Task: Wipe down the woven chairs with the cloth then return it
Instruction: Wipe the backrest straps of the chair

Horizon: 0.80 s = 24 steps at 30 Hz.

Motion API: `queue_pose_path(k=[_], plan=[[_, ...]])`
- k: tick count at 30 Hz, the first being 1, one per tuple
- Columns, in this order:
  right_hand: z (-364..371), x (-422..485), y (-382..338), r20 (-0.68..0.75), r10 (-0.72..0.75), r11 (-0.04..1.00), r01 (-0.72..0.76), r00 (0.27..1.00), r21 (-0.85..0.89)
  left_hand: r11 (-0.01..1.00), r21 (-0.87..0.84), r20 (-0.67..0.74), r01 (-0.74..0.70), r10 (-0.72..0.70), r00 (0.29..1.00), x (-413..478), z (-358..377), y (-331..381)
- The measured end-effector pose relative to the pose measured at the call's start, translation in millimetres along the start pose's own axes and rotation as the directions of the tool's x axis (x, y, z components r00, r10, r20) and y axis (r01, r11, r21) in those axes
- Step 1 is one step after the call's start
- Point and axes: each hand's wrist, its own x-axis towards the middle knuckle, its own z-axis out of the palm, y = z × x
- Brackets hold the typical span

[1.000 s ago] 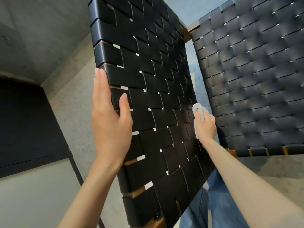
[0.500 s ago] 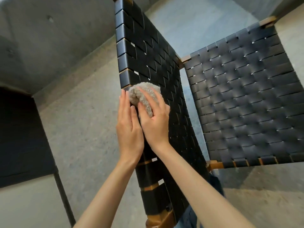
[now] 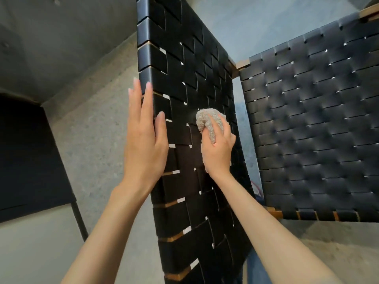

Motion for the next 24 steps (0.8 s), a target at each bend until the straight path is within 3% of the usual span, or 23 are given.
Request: queue_pose_path(k=[4,10,17,19,22,24], plan=[[-2.6,29.3,50.2,-0.042,0.181,0.983,-0.181,0.983,0.008,0.992,0.128,0.026,0.013,-0.016,1.000,22.2,9.3,6.9],[-13.0,75.5,118.5,0.067,0.500,0.839,-0.463,0.864,-0.286,0.975,0.224,-0.005,0.016,-0.016,1.000,24.2,15.9,11.5],[-16.1,77.6,118.2,0.056,0.593,0.791,-0.568,0.803,-0.229,0.953,0.303,-0.047,0.030,-0.016,0.999,26.6,18.8,14.4],[-19.5,63.3,98.7,0.079,0.537,0.842,-0.528,0.840,-0.112,0.964,0.263,-0.051,0.044,-0.032,0.998,26.2,18.0,15.6],[-25.9,33.5,51.5,0.172,0.237,0.969,-0.245,0.956,0.028,0.985,0.163,-0.069,0.057,-0.047,0.997,26.4,17.2,16.2],[-24.7,15.2,10.6,0.230,0.064,0.994,-0.083,0.971,0.077,0.993,0.091,-0.081,0.072,-0.064,0.995,27.0,16.2,15.5]])
